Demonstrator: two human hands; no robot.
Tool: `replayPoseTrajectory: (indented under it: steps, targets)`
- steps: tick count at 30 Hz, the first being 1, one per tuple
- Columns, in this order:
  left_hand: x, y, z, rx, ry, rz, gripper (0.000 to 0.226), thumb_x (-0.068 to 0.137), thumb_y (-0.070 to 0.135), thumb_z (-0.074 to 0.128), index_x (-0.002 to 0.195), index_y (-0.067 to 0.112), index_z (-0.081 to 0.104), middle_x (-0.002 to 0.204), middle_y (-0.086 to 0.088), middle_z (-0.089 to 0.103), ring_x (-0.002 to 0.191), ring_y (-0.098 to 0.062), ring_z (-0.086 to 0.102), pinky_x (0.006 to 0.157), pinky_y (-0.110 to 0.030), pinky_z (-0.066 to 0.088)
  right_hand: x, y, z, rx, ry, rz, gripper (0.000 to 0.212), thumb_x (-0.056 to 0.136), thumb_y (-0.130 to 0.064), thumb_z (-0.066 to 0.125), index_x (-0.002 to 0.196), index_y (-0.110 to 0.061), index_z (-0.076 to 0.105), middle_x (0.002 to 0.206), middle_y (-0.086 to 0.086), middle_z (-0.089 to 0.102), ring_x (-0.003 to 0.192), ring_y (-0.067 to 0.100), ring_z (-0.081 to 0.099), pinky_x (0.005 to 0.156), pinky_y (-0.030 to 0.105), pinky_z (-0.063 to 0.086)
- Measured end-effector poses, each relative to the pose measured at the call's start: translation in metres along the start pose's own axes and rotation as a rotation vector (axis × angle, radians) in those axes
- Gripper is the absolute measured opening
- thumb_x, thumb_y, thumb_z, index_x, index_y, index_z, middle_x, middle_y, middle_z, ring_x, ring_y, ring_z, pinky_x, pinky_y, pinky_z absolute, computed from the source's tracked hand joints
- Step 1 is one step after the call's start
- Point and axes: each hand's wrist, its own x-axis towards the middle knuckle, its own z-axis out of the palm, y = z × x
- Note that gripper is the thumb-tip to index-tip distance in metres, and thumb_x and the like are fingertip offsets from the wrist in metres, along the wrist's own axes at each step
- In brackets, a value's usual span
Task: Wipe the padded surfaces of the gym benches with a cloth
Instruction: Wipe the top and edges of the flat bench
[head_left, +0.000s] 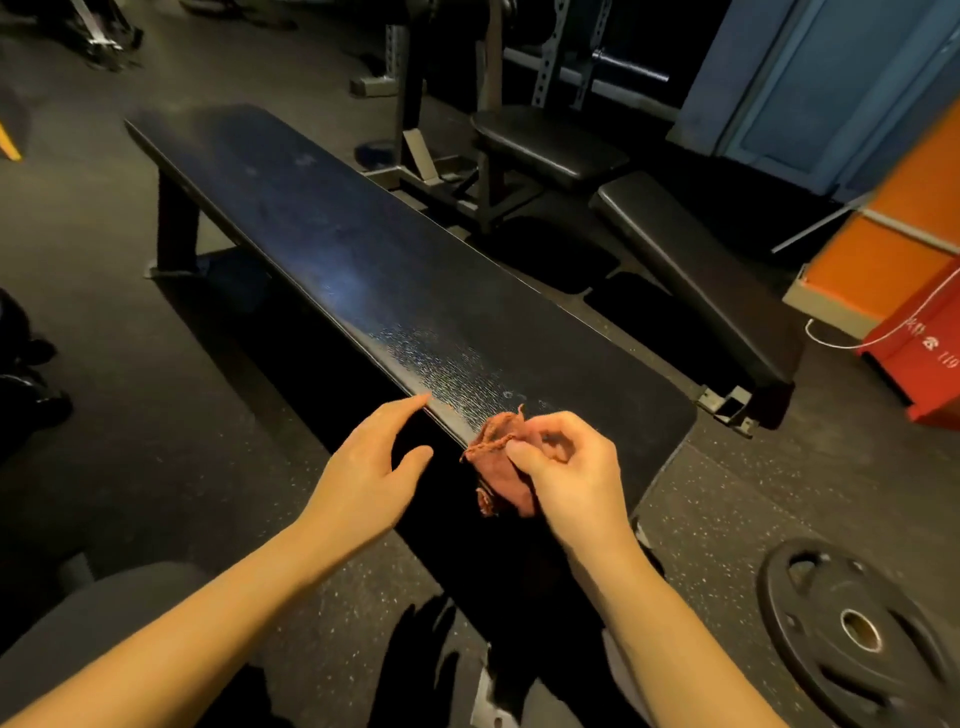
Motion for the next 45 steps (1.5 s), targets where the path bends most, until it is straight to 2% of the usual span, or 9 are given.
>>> replayPoseTrajectory:
  steps: [4, 9, 12, 15, 17, 22, 32, 38, 45]
  targets:
    - [0.006, 0.02, -0.042, -0.103, 0.005, 0.122, 0.042, 0.091, 0.041, 0.062, 0.128, 0.023, 0.067, 0.136, 0.014, 0.06, 0.132, -0.006, 0.053, 0.112, -0.033, 0.043, 0.017, -0.032, 0.026, 0.142, -0.053, 0.259, 0.021, 0.084, 0.002, 0.072, 0.097, -0.014, 0.072, 0.072, -0.006, 0.076, 0.064, -0.001, 0.069, 0.058, 0.015, 0.052]
    - [0.007, 0.046, -0.094, 0.089, -0.072, 0.216, 0.058, 0.084, 0.056, 0.076, 0.13, 0.021, 0.068, 0.141, 0.009, 0.058, 0.133, -0.009, 0.052, 0.117, -0.037, 0.033, 0.029, -0.097, 0.053, 0.368, -0.241, 0.538, 0.03, 0.091, 0.003, 0.062, 0.113, -0.016, 0.071, 0.101, 0.017, 0.076, 0.089, 0.027, 0.076, 0.08, 0.05, 0.063]
    - [0.017, 0.057, -0.129, 0.091, 0.018, 0.108, 0.036, 0.085, 0.035, 0.073, 0.118, 0.019, 0.071, 0.129, 0.01, 0.064, 0.123, -0.009, 0.056, 0.109, -0.035, 0.039, 0.038, -0.145, 0.067, 0.477, -0.387, 0.666, 0.028, 0.093, 0.009, 0.053, 0.116, 0.0, 0.066, 0.085, 0.019, 0.076, 0.073, 0.029, 0.075, 0.063, 0.04, 0.063]
    - [0.032, 0.071, -0.166, -0.006, 0.113, -0.098, 0.019, 0.087, 0.024, 0.072, 0.105, 0.02, 0.07, 0.123, 0.014, 0.064, 0.12, -0.006, 0.057, 0.103, -0.026, 0.042, 0.048, -0.189, 0.082, 0.472, -0.56, 0.717, 0.025, 0.096, 0.001, 0.054, 0.118, 0.004, 0.065, 0.103, 0.03, 0.072, 0.094, 0.041, 0.072, 0.089, 0.052, 0.06]
    - [0.045, 0.08, -0.193, -0.186, 0.138, -0.298, 0.01, 0.095, 0.022, 0.069, 0.104, 0.019, 0.069, 0.111, 0.015, 0.069, 0.111, -0.005, 0.063, 0.096, -0.017, 0.044, 0.059, -0.208, 0.093, 0.434, -0.646, 0.728, 0.024, 0.098, -0.011, 0.06, 0.116, 0.002, 0.068, 0.092, 0.024, 0.071, 0.081, 0.034, 0.07, 0.078, 0.042, 0.063]
    - [0.086, 0.06, -0.237, -0.62, 0.26, -0.764, 0.015, 0.103, 0.022, 0.059, 0.093, 0.013, 0.067, 0.072, 0.008, 0.07, 0.073, -0.009, 0.065, 0.073, -0.028, 0.05, 0.089, -0.231, 0.139, -0.084, -0.818, 0.297, 0.01, 0.088, -0.021, 0.077, 0.087, -0.011, 0.074, 0.062, -0.01, 0.058, 0.055, 0.001, 0.049, 0.056, 0.014, 0.036]
    - [0.152, -0.058, -0.215, -0.917, 0.338, -1.189, 0.022, 0.094, 0.021, 0.072, 0.11, 0.006, 0.074, 0.103, -0.019, 0.077, 0.085, -0.027, 0.072, 0.068, -0.031, 0.055, 0.167, -0.183, 0.251, -0.346, -0.867, 0.119, 0.027, 0.087, -0.028, 0.079, 0.072, -0.006, 0.071, 0.065, 0.0, 0.062, 0.06, 0.006, 0.05, 0.062, 0.023, 0.039]
    - [0.197, -0.145, -0.181, -0.846, 0.36, -1.185, 0.013, 0.097, 0.013, 0.067, 0.108, 0.008, 0.073, 0.109, -0.018, 0.076, 0.108, -0.039, 0.07, 0.098, -0.051, 0.053, 0.265, -0.146, 0.315, -0.78, -0.617, -0.67, 0.025, 0.093, -0.029, 0.064, 0.115, -0.017, 0.068, 0.105, 0.002, 0.06, 0.099, 0.027, 0.058, 0.087, 0.043, 0.046]
    - [0.254, -0.237, -0.169, -0.66, 0.475, -0.875, 0.014, 0.097, 0.012, 0.066, 0.107, 0.022, 0.063, 0.106, -0.002, 0.071, 0.092, -0.015, 0.067, 0.078, -0.027, 0.052, 0.317, -0.106, 0.375, -0.802, -0.494, -1.004, 0.031, 0.098, -0.02, 0.057, 0.128, -0.018, 0.066, 0.125, -0.003, 0.062, 0.113, 0.023, 0.054, 0.094, 0.044, 0.044]
